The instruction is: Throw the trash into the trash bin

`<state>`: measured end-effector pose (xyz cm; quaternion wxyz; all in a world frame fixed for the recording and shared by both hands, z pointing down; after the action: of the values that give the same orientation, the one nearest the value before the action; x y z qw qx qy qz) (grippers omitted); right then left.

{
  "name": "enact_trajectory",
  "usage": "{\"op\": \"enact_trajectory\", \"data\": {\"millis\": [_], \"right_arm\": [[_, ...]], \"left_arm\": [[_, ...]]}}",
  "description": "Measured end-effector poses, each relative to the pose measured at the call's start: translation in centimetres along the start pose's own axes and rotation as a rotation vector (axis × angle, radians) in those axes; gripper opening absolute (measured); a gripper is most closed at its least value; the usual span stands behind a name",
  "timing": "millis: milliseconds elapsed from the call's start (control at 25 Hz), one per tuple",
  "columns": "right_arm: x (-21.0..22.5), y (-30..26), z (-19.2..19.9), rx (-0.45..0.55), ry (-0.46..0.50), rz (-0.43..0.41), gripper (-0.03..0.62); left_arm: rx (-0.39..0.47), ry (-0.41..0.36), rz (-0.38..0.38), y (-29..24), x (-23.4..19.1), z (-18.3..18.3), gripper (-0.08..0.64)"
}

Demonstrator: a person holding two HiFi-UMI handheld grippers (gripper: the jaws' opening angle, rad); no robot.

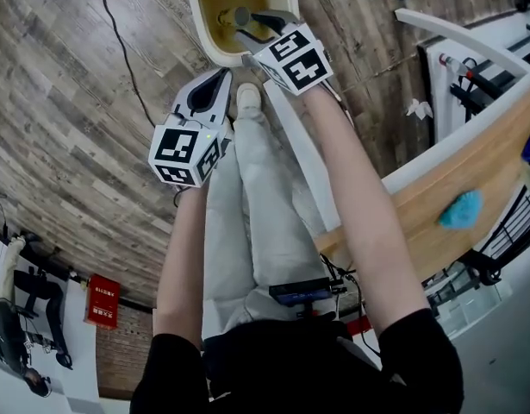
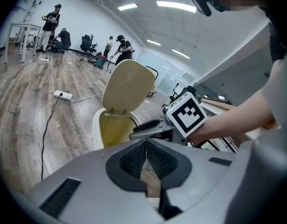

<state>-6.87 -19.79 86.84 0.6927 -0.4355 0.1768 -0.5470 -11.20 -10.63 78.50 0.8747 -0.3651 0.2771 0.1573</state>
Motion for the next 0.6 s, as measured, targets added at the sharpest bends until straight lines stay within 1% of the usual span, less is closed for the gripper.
{"op": "enact_trajectory", "data": {"millis": [160,200,240,320,480,600], "right_arm": [[-0.2,1.4,-1.1,-0.019,0.014,0.012,0.142],[-0.3,2.2,-1.8,-0.018,0.029,0.028,0.094],[-0.5,3.2,-2.5,-0.012,0.048,0.052,-0.002],[-1.2,5.8,-4.0,0.009,0.074,0.094,-0.003],[-4.9,12.7,-7.5,0.075,0.078,0.111,-0.003],[-7.3,18.9,-12.0,0.174,0.115,0.148,-0.003]], "left_arm": [[0.027,0.010,0.008,0.9,0.8,-0.9,0.009],[0.033,0.011,0.008,1.4,1.1,-1.2,0.008],[0.039,0.010,0.008,2.0,1.4,-1.7,0.009],[0.046,0.009,0.004,3.7,2.5,-2.6,0.009],[0.062,-0.008,0.004,8.7,6.4,-4.9,0.008],[0.117,-0.050,0.032,12.5,9.8,-8.1,0.009]]}}
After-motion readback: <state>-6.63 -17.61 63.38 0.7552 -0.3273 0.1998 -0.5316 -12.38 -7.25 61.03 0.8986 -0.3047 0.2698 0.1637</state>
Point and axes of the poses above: the fingertips, and each gripper's own axes: y backward along the fingers, x to its right, z out of its underside, the point moved 3 cm from there along y, backward along the fingers, and after that the axes turned 6 degrees about y, right-handed, at the moved point
